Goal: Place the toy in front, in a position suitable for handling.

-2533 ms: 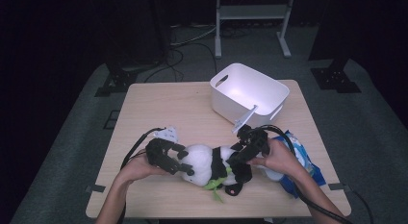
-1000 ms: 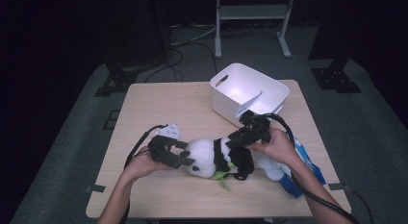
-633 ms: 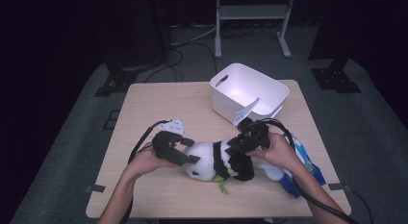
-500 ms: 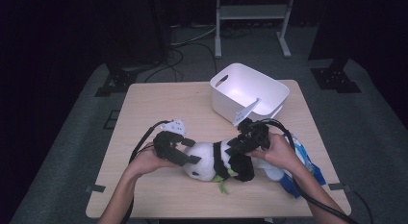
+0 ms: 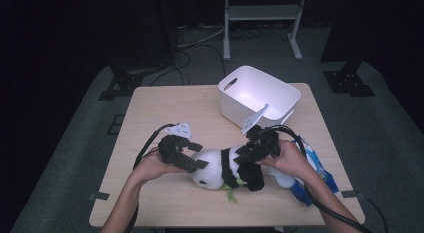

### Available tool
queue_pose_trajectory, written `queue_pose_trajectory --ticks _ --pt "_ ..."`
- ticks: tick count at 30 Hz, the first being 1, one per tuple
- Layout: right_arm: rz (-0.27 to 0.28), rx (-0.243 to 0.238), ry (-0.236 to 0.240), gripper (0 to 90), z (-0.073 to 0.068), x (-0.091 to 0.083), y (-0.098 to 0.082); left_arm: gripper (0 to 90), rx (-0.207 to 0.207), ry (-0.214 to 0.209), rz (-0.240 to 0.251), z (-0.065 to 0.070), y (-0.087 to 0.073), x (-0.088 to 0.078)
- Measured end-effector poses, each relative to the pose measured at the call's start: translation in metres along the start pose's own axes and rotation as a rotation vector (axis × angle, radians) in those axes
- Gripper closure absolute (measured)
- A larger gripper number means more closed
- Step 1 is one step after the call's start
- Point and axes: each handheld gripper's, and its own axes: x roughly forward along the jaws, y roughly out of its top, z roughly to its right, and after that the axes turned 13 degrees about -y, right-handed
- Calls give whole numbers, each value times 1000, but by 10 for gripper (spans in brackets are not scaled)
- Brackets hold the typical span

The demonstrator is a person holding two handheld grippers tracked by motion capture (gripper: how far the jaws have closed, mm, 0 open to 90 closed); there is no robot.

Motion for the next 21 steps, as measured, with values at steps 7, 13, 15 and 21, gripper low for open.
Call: queue_pose_trajectory --ticks 7,13,15,21 --pt "-22 -55 55 609 -14 -4 4 317 -28 -39 -46 -1 -5 12" --pt "27 -34 32 452 -11 -26 14 317 -32 -68 -47 1 -16 8" --pt "1 -21 1 432 -5 -26 13 316 -24 -72 -62 4 -17 8" --pt "-46 22 81 352 0 -6 6 286 -27 -106 -70 7 -16 5"
